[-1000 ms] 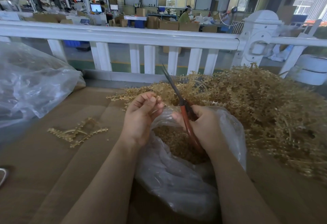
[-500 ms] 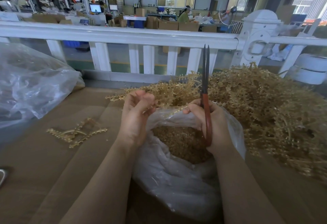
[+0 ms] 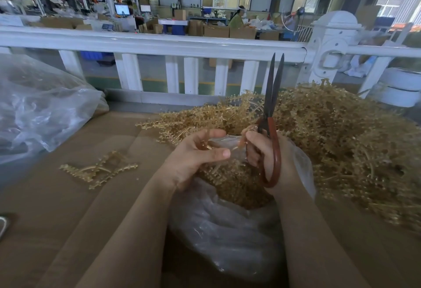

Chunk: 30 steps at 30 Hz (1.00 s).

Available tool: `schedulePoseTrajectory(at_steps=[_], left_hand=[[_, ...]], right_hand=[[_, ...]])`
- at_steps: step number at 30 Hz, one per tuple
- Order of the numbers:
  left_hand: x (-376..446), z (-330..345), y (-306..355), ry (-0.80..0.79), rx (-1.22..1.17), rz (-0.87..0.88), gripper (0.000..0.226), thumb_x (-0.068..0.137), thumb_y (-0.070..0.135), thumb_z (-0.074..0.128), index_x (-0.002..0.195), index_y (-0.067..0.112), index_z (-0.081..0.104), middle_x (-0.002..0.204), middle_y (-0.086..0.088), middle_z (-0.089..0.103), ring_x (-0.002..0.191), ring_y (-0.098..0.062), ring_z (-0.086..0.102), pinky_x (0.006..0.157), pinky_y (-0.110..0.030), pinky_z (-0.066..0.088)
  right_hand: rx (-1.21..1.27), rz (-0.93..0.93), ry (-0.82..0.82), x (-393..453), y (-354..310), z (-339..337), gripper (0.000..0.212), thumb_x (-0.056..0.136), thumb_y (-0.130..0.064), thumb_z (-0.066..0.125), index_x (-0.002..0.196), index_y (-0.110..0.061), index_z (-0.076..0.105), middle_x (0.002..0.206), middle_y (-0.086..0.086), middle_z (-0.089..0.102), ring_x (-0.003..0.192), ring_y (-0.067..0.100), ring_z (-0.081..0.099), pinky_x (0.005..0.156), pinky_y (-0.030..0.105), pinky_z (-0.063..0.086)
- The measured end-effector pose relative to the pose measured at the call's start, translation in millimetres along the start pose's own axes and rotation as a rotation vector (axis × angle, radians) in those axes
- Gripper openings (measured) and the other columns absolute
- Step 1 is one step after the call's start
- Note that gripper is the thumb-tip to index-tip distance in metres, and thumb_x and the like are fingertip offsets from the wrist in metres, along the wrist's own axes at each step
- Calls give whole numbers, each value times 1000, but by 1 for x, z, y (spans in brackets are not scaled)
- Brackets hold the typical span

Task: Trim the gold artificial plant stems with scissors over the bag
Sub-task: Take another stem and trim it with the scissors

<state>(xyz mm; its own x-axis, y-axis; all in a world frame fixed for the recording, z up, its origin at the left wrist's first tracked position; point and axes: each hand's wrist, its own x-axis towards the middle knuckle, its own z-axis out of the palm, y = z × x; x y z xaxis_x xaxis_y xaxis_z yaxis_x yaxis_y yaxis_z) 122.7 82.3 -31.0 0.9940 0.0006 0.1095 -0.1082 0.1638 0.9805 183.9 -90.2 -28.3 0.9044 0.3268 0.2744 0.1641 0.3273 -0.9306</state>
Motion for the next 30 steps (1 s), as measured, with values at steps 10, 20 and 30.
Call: schedulePoseTrajectory(at_steps=[10, 20, 30], left_hand=[[-1, 6, -2, 9, 240, -12, 45, 55, 52, 92, 85, 22, 79, 91, -7, 76, 88, -26, 70, 99, -56, 49], [2, 7, 2, 189, -47, 105, 16, 83, 12, 70, 72, 14, 59, 74, -3, 66, 76, -26, 65, 74, -42, 60], [5, 3, -3, 165, -21, 151, 28, 84, -13, 64, 78, 14, 69, 70, -4, 70, 58, -16, 66, 55, -23, 55]], right_hand=[[-38, 28, 6, -5, -2, 4, 30, 88, -18, 73, 105, 5, 67, 73, 8, 68, 60, 22, 60, 53, 22, 49], [-98, 33, -80, -4, -1, 4, 35, 73, -47, 76, 85, -15, 71, 76, 4, 69, 48, 17, 34, 44, 30, 22], [-220, 32, -47, 0, 5, 4, 14, 92, -4, 70, 82, -14, 71, 68, 2, 71, 48, -2, 58, 47, 6, 42]])
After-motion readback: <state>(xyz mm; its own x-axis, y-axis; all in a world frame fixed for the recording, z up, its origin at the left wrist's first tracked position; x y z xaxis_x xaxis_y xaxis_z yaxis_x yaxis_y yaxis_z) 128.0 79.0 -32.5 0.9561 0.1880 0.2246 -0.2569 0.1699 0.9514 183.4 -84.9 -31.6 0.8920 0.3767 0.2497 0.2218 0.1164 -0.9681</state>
